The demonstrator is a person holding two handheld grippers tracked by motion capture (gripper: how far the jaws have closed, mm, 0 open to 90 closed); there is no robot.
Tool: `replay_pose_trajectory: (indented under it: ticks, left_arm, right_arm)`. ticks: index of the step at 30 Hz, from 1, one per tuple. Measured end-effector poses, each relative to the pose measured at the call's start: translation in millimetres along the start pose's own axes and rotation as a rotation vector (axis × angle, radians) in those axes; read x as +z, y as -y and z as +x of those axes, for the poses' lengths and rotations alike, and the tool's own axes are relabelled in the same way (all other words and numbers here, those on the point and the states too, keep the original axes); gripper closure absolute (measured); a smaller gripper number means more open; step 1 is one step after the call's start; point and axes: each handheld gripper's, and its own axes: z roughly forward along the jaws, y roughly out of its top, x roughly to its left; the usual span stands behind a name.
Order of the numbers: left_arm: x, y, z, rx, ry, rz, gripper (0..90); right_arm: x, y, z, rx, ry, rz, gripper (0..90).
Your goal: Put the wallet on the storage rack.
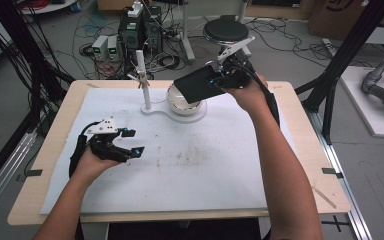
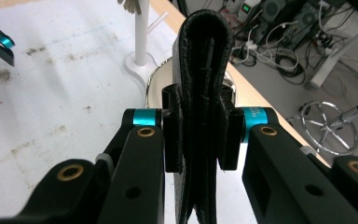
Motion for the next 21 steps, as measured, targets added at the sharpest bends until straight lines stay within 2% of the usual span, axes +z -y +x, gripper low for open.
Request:
replay_pose_trajectory:
  ticks: [3,6,10,15,18,21]
  left_arm:
    - [0.3,0.0,0.1,0.000,0.004,-0.001,22.7]
    - [0.9,0.0,0.7,-0.016,0.038,-0.021,22.7]
    - [2.3,-0.6,-0.2,-0.019,0.042,-0.027,22.7]
    - [2.1,-0.4,0.4,-0.016,0.037,-0.028,22.7]
    - [1.6,-0.4,0.0,-0.014,0.038,-0.029,22.7]
    - [2.0,-0.4,-0.4,-0.011,0.037,-0.025,22.7]
  right_arm:
    - [11.8,-1.2,-0.7,0.010,-0.003,0.025,76.7]
    - [23.8,-1.5,-4.3,0.025,-0.009,0.056,76.6]
    - [36.5,-6.7,-8.6,0.032,-0.021,0.100,76.6]
    - [55.1,-6.1,-11.1,0.053,-0.043,0.129,76.3]
    - [65.8,0.4,-13.8,0.085,-0.066,0.115,76.0]
    - [67.8,5.1,-17.4,0.119,-0.079,0.069,75.1]
